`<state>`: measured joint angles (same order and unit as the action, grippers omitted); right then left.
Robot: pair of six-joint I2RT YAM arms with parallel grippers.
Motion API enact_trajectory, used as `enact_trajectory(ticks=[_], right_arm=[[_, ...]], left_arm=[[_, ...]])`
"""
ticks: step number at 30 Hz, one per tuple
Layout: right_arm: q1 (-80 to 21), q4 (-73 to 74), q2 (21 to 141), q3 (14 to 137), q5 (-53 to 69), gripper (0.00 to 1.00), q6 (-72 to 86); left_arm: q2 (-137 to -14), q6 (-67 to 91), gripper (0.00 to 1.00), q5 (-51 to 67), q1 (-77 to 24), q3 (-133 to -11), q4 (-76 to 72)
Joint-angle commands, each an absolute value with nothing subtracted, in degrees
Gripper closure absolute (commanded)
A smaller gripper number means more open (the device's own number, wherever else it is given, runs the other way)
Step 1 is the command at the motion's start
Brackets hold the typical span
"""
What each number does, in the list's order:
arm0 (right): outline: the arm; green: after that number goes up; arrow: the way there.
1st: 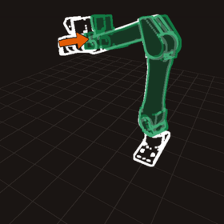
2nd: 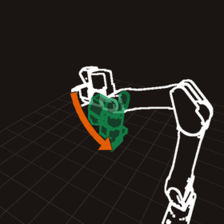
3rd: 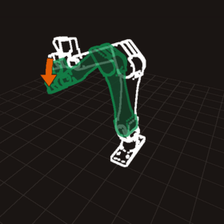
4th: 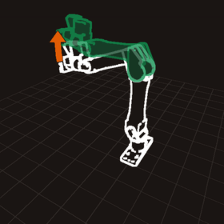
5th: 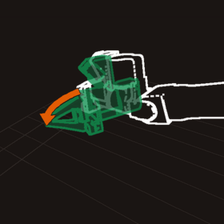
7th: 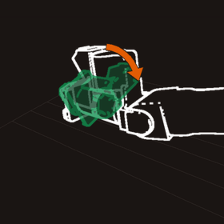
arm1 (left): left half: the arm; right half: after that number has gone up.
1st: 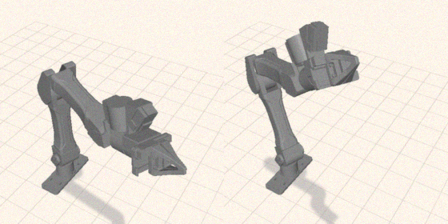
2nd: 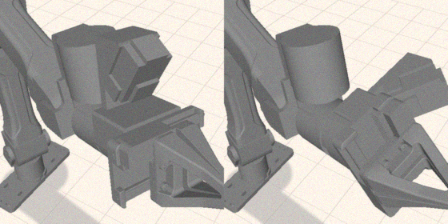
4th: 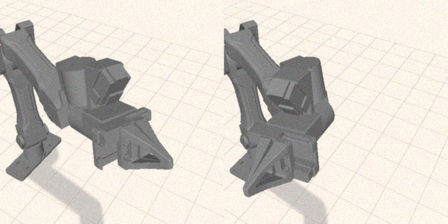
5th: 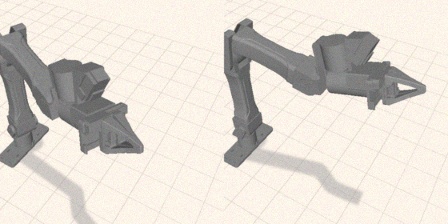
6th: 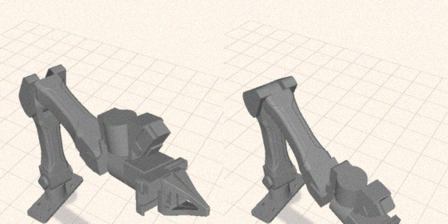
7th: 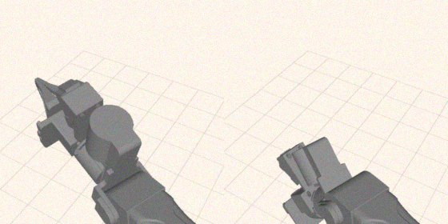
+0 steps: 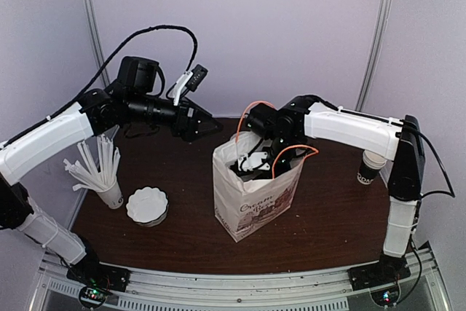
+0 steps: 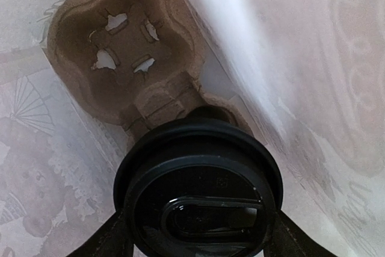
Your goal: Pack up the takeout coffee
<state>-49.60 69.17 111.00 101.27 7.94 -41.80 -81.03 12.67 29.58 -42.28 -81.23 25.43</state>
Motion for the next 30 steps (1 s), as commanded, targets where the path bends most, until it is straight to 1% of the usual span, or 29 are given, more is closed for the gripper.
enact_trajectory(ticks=[1,7,11,18,25,30], right_arm=[[-49.33,68.37,111.80,99.24,11.31,0.38,-41.00],[-47.89,67.57,112.73,99.31,14.49,0.38,-40.66],[-47.55,67.23,113.43,97.96,16.21,0.38,-40.69],[-47.63,66.94,113.69,98.35,16.54,0.37,-39.59],[-48.41,70.08,111.48,103.52,15.90,0.29,-37.04],[-49.57,72.10,109.69,106.42,13.76,0.14,-34.06]], left_arm=[[-85.68,11.00,0.16,28.46,-43.77,-86.82,33.66],[-91.08,8.82,0.21,28.13,-44.34,-93.31,41.51],[-92.99,8.66,0.25,29.24,-44.47,-94.52,41.97],[-94.81,8.17,0.31,26.58,-44.47,-95.45,42.63],[-94.97,7.72,0.31,26.96,-44.45,-95.25,42.11],[-95.28,7.65,0.30,27.38,-44.47,-95.36,41.51]])
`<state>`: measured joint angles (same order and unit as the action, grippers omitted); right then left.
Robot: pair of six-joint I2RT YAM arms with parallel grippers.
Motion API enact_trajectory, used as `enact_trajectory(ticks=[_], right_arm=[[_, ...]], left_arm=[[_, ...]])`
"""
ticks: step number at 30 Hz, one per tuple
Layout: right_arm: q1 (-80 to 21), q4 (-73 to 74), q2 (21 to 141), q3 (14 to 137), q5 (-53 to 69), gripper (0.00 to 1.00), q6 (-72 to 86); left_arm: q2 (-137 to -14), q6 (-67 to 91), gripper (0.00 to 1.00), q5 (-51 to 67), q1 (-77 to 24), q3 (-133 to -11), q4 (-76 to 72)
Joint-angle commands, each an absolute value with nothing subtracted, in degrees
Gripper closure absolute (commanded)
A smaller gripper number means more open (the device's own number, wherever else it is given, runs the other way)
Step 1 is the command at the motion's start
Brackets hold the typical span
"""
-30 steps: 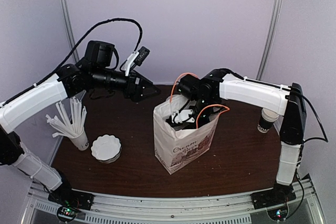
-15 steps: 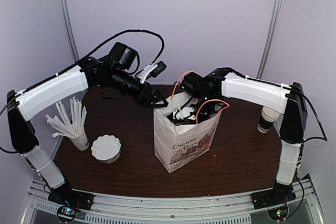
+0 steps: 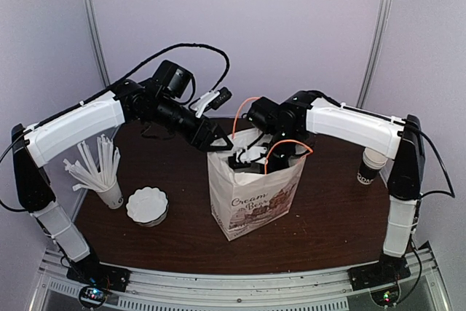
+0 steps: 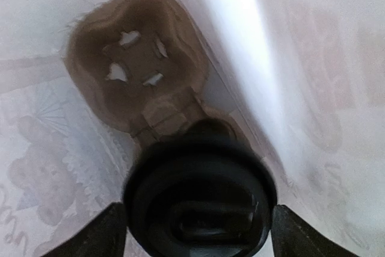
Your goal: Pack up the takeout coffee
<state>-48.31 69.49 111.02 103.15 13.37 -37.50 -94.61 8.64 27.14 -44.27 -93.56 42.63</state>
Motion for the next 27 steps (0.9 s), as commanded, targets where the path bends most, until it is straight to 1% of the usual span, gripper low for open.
enact_trajectory(ticks=[1,4,6,13,16,17,19,24,27], right_arm=[[-49.79,72.38,109.46,106.77,13.26,0.11,-33.68],[-50.69,71.64,107.67,106.16,11.59,0.05,-33.36],[-51.11,71.36,106.76,106.16,10.95,0.03,-33.25],[-51.36,72.05,103.82,108.54,11.60,0.01,-34.39],[-51.33,73.39,103.14,110.02,13.67,0.01,-35.37],[-51.34,73.82,103.10,110.31,14.75,0.00,-35.54],[-51.31,74.36,103.27,110.27,16.39,0.01,-35.51],[-51.42,76.25,104.32,109.35,19.93,0.05,-35.96],[-51.42,76.71,105.04,108.93,20.79,0.08,-35.47]], left_arm=[[-95.44,7.65,0.30,27.49,-44.47,-95.34,41.37],[-95.58,7.69,0.29,27.53,-44.47,-95.24,40.93],[-95.57,7.80,0.29,27.51,-44.45,-95.12,40.70],[-95.47,8.07,0.29,27.52,-44.44,-95.14,40.69],[-95.58,8.02,0.32,27.21,-44.47,-95.31,40.56],[-95.72,8.05,0.34,27.13,-44.47,-95.35,40.41],[-95.91,8.00,0.42,27.92,-44.47,-95.25,39.59],[-97.39,8.23,0.67,31.87,-44.43,-95.93,38.12],[-97.67,8.77,0.68,33.08,-44.47,-95.89,36.94]])
